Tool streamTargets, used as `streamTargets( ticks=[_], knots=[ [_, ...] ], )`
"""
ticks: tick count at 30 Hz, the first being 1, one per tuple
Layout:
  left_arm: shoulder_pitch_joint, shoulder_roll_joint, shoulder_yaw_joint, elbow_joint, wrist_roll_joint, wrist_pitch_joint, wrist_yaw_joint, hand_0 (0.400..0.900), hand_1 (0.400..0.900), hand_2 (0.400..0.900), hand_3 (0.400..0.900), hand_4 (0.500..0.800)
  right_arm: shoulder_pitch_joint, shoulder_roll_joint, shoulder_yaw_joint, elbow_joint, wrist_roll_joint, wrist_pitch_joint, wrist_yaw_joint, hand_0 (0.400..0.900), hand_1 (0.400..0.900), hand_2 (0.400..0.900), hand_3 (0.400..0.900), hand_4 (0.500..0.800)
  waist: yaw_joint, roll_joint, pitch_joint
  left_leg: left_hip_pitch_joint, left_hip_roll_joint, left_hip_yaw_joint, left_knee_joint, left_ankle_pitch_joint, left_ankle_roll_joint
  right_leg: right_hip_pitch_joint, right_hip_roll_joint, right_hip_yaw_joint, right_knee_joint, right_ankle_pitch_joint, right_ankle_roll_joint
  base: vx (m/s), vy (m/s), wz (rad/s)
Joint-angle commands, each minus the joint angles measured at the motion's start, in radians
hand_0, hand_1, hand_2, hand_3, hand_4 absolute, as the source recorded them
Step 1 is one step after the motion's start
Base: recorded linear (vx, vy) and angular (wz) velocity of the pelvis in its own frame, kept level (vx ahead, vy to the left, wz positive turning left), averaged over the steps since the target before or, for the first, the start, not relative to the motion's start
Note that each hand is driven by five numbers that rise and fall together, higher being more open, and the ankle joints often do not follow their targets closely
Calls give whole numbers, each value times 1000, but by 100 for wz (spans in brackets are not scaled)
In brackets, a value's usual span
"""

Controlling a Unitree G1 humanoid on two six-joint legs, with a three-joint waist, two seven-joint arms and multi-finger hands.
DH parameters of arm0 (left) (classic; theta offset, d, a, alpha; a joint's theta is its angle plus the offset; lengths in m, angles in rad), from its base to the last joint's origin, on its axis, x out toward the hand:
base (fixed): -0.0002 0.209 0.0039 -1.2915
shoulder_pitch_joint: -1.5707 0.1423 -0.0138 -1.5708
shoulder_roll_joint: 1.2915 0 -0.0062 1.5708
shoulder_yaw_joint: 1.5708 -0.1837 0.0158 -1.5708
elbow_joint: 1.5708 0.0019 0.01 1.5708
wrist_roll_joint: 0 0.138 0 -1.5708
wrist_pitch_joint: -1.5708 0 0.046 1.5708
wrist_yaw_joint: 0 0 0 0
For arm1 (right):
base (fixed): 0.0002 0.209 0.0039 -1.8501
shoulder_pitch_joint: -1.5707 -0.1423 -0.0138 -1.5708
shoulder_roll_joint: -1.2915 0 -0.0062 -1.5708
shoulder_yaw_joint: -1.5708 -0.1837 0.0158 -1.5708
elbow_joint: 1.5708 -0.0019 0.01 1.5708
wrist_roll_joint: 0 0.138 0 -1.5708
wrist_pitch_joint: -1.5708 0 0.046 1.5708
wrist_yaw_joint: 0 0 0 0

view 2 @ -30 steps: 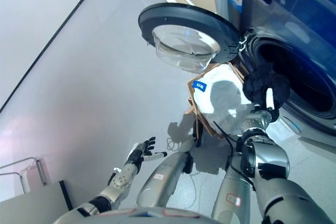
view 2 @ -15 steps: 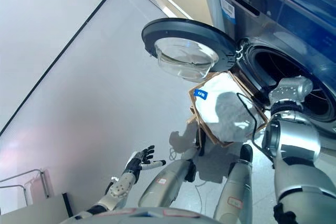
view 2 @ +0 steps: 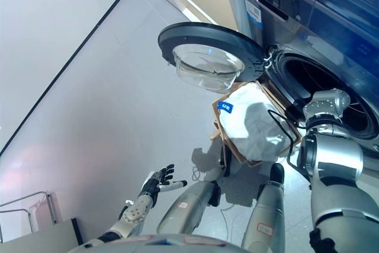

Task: Put the clothes in the basket into the washing machine.

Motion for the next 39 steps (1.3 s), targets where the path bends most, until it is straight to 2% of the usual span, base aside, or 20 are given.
streamTargets(
  ticks=[1,3,6,12,17,21,26,27,33,39],
  knots=[
    [-39,17,12,78,0,-20,14,900,900,900,900,800,-19,-47,91,10,-88,-15,51,900,900,900,900,800,19,-71,-56,38,-41,-11,8,-113,-21,198,8,-17,-385,187,-2,0,0,0],
    [-43,23,22,87,18,-8,13,900,900,900,900,800,-1,-40,135,84,-173,46,58,900,900,900,900,800,16,-84,-53,51,-36,-10,7,-119,-22,210,10,-17,-387,182,-3,4,-45,-4],
    [-50,17,39,103,39,4,5,900,900,900,900,800,66,26,162,117,-239,94,73,900,900,900,900,800,9,-102,-50,62,-27,-9,2,-117,-25,224,17,-21,-395,187,-4,-7,-62,-1],
    [-36,11,81,121,41,13,-29,900,900,900,900,800,232,124,151,105,-299,123,117,900,900,900,900,800,-6,-140,-63,92,-17,-10,5,-122,-22,263,22,-26,-421,199,-5,13,-36,-1],
    [-18,18,126,175,74,25,-55,900,900,900,900,800,418,215,176,92,-420,141,147,900,900,900,900,800,-31,-200,-96,153,-2,-4,-7,-134,-23,321,26,-28,-456,209,-1,45,-41,-6],
    [-6,23,164,209,138,32,-58,900,900,900,900,800,587,251,221,82,-639,159,123,900,900,900,900,800,-48,-244,-130,200,6,1,-15,-147,-21,367,29,-33,-480,217,4,39,-33,-3],
    [0,36,208,253,201,40,-75,900,900,900,900,800,766,291,442,38,-1119,202,94,900,900,900,900,800,-72,-293,-175,266,9,6,-34,-156,-22,424,38,-35,-500,223,8,22,-17,-3],
    [5,39,216,263,216,41,-80,900,900,900,900,800,807,294,442,25,-1151,204,96,900,900,900,900,800,-80,-301,-188,274,9,7,-38,-157,-21,429,41,-37,-501,222,9,0,0,0],
    [22,41,246,326,255,56,-132,900,900,900,900,800,992,344,402,82,-1192,231,151,900,900,900,900,800,-119,-336,-240,352,14,24,-50,-174,-17,488,49,-27,-493,210,12,28,0,-9],
    [36,38,270,346,266,73,-180,900,900,900,900,800,1067,345,345,157,-1180,258,226,900,900,900,900,800,-137,-345,-285,412,14,45,-48,-203,-8,532,48,-13,-482,196,14,20,25,-15]
  ],
)
